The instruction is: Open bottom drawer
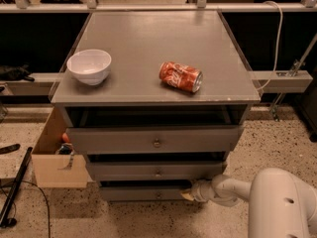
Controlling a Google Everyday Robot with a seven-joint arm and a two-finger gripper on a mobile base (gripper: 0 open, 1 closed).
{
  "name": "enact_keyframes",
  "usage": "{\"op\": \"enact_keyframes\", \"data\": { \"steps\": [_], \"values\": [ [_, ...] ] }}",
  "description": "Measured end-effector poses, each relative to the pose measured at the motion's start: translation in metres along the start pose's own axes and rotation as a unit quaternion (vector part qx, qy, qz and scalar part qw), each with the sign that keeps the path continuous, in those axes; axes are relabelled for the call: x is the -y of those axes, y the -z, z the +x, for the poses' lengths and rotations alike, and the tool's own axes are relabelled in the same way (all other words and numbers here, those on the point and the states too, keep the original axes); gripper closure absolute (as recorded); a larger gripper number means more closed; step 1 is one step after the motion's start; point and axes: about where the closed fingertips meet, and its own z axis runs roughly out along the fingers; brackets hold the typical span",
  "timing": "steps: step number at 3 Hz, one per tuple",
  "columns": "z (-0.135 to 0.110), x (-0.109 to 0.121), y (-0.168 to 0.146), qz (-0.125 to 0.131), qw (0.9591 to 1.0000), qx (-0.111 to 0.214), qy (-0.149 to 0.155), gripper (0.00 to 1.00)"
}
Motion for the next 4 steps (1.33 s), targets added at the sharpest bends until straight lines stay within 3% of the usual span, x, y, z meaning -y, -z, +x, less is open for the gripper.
{"op": "enact_keyframes", "data": {
  "steps": [1, 2, 3, 4],
  "values": [
    [0.0, 0.0, 0.0, 0.0, 1.0, 0.0, 0.0, 0.85],
    [-0.006, -0.005, 0.005, -0.009, 0.9999, -0.004, -0.005, 1.0],
    [0.009, -0.022, 0.021, -0.05, 0.9967, -0.037, -0.051, 1.0],
    [0.035, -0.045, 0.066, -0.09, 0.9855, -0.106, -0.098, 1.0]
  ]
}}
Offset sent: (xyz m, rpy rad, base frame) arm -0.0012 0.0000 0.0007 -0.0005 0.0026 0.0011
